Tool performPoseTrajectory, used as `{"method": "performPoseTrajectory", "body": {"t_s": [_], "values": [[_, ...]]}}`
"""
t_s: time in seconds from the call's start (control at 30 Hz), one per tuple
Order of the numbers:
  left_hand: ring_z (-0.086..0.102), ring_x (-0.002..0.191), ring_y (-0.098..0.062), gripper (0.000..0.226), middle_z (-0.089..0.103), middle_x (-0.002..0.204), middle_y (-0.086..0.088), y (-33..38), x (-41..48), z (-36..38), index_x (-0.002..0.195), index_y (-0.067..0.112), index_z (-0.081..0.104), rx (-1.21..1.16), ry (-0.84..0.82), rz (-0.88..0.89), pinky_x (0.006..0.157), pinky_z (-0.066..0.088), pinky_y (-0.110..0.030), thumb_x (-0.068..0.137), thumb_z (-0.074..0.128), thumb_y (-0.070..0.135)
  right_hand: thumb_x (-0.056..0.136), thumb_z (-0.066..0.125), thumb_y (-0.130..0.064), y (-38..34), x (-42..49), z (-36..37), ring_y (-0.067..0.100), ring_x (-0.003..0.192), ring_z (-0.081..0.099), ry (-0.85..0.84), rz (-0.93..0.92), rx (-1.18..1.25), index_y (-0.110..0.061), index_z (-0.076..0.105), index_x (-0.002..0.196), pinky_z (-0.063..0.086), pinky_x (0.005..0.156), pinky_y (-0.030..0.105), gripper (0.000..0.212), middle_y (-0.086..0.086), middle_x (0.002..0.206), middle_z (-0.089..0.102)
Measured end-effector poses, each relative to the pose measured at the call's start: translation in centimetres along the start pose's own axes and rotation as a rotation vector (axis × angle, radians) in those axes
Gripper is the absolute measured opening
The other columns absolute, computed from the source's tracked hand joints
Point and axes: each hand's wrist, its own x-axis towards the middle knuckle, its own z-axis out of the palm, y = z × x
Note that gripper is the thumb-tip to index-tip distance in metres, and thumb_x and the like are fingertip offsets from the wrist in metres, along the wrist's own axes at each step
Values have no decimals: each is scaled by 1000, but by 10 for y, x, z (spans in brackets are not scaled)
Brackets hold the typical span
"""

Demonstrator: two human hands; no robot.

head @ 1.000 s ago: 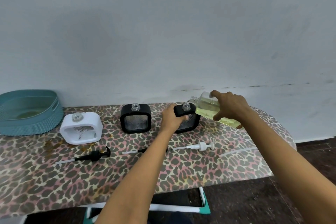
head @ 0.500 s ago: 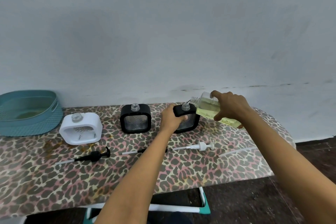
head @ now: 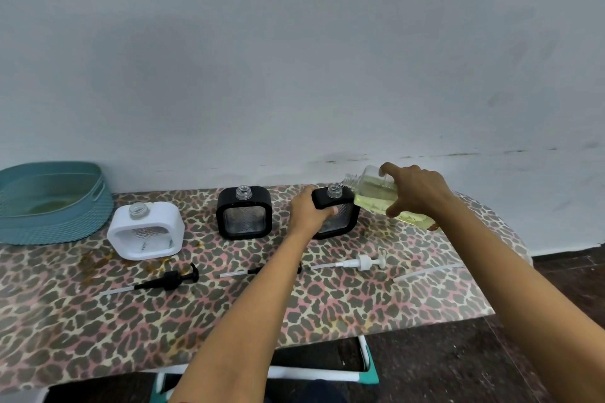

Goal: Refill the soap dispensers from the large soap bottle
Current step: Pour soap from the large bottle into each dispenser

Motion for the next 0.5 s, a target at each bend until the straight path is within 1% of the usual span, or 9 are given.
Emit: {"method": "performPoseTrajectory", "body": {"t_s": [0.07,0.1,0.17,0.2,0.27,0.4,0.5], "values": [[57,99,-17,49,62,111,-5,0,0,0,113,12,57,4,1,1,79,42,-22,70,80,14,63,84,-44,0,0,-1,25,87,61,0,-4,-6,-28,37,130,44,64,31,83,3,100,63],[56,97,-16,49,62,110,-5,0,-1,-1,114,11,57,10,0,1,78,41,-22,70,79,14,63,83,-44,0,0,-1,26,87,61,-1,-4,-10,-28,37,130,43,63,31,83,3,95,61],[54,94,-15,48,62,109,-5,1,-1,-2,114,10,57,20,-2,-1,77,41,-22,71,78,13,63,83,-43,-1,-1,-3,26,85,60,-6,-1,-21,-28,37,129,39,61,31,82,0,87,54],[55,95,-16,47,62,109,-6,1,-1,-2,114,10,57,19,-1,-1,77,41,-22,72,78,13,63,83,-43,-1,-1,-4,26,85,59,-8,0,-24,-28,36,129,38,60,31,82,-1,85,52],[58,98,-19,47,63,109,-7,2,-1,-2,113,11,57,20,0,-3,77,42,-23,71,78,13,63,83,-43,-2,-1,-5,26,84,59,-8,-1,-25,-28,36,130,38,61,31,82,-2,86,51],[56,95,-16,47,63,110,-6,2,-1,-1,113,11,57,18,1,-6,78,42,-22,70,79,14,64,83,-43,-2,-1,-5,23,81,57,-9,-10,-27,-28,36,130,40,61,31,82,-1,89,55],[57,97,-17,48,63,109,-6,3,-1,-1,112,11,58,22,3,-1,78,42,-23,70,79,15,64,82,-44,-2,-1,-6,23,81,55,-10,-18,-41,-28,36,130,40,61,30,82,0,92,58]]}}
